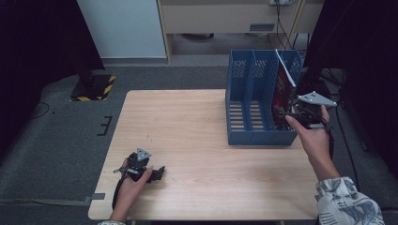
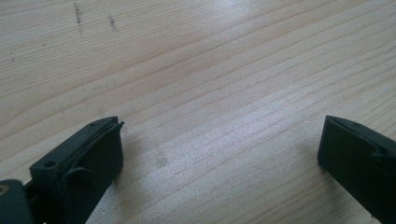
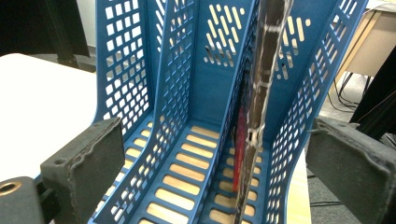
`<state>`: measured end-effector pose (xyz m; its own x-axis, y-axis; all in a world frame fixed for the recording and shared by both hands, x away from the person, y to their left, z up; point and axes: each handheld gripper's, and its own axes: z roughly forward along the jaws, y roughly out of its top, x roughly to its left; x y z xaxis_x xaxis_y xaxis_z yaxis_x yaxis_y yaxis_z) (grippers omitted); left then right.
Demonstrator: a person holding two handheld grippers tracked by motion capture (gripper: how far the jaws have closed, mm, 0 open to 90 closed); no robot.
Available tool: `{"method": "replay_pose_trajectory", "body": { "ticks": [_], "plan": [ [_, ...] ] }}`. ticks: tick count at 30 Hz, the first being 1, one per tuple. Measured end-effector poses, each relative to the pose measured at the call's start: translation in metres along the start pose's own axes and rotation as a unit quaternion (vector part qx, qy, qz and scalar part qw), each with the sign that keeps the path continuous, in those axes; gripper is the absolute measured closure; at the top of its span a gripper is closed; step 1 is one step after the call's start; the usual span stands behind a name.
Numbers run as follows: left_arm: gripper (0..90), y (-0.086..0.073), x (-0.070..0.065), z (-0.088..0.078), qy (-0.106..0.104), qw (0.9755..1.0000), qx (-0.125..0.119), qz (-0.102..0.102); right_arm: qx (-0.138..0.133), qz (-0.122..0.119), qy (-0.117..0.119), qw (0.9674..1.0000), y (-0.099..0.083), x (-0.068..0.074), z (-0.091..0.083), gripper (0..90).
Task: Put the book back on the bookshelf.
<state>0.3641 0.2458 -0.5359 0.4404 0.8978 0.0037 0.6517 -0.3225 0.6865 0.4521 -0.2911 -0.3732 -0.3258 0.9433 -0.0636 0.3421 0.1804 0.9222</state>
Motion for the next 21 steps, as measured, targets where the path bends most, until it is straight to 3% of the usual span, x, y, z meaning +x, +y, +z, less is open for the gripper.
{"method": "replay_pose_trajectory", "body": {
  "ticks": [21],
  "plan": [
    [0.0, 0.000, 0.000, 0.000, 0.000, 1.0000, -0.001, 0.000, 0.012, 0.004, 0.028, 0.9995, -0.023, 0.022, -0.010, 5.0]
  ]
}}
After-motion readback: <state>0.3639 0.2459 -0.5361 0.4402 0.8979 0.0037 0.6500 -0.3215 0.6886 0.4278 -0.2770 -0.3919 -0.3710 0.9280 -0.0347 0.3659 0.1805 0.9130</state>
